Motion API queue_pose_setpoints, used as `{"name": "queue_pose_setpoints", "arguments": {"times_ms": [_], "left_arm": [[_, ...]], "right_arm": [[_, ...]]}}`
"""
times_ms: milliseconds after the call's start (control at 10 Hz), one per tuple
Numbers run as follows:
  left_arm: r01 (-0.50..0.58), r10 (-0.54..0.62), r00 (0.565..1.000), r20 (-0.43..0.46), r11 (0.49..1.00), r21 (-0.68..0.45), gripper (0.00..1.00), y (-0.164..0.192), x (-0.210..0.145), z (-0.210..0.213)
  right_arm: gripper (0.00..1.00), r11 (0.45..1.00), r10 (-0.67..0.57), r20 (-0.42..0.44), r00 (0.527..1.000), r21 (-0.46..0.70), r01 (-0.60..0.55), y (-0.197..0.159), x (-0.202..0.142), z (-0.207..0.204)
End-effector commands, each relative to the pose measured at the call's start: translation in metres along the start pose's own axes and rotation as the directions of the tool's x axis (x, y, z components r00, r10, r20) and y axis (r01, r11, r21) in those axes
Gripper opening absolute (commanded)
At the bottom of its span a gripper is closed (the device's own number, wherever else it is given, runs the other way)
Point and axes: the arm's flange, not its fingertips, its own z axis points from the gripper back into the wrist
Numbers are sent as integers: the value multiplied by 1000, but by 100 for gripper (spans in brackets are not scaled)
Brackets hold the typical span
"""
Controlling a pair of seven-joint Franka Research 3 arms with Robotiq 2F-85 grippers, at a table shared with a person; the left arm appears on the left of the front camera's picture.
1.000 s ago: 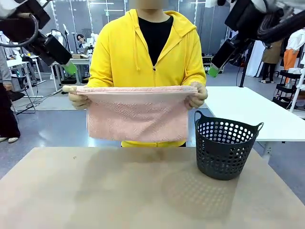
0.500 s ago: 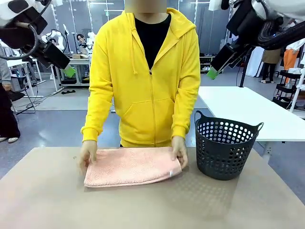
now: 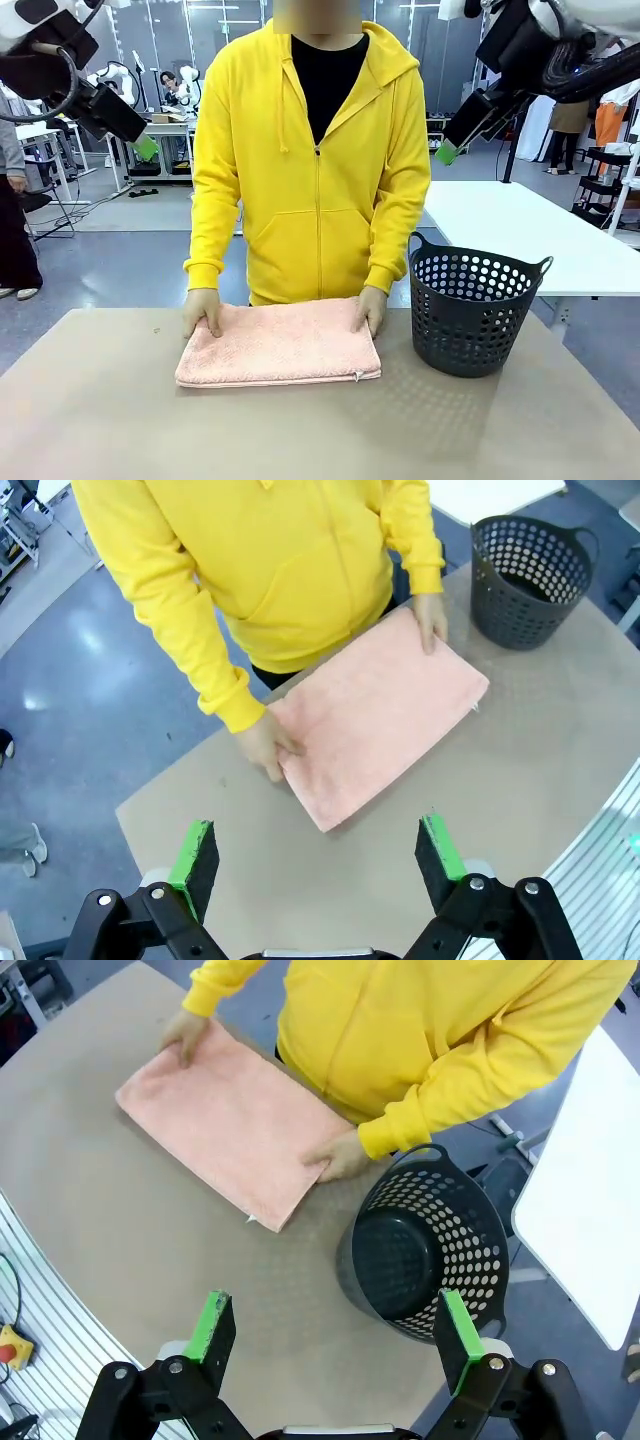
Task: Fold the towel.
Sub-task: Pick up the 100 cm Hotel Towel and place it on the left side of the table.
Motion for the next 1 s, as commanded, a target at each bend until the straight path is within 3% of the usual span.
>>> {"name": "queue_pose_setpoints", "arguments": {"times_ms": [0, 900], "left_arm": [[-14, 14, 1000, -8, 1000, -6, 100, -1, 2, 2], [-14, 14, 1000, -8, 1000, -6, 100, -1, 2, 2]], "right_arm": [[100, 1000, 0, -9, 1000, -4, 0, 1, 0, 2], [100, 1000, 0, -9, 1000, -4, 0, 1, 0, 2]]}}
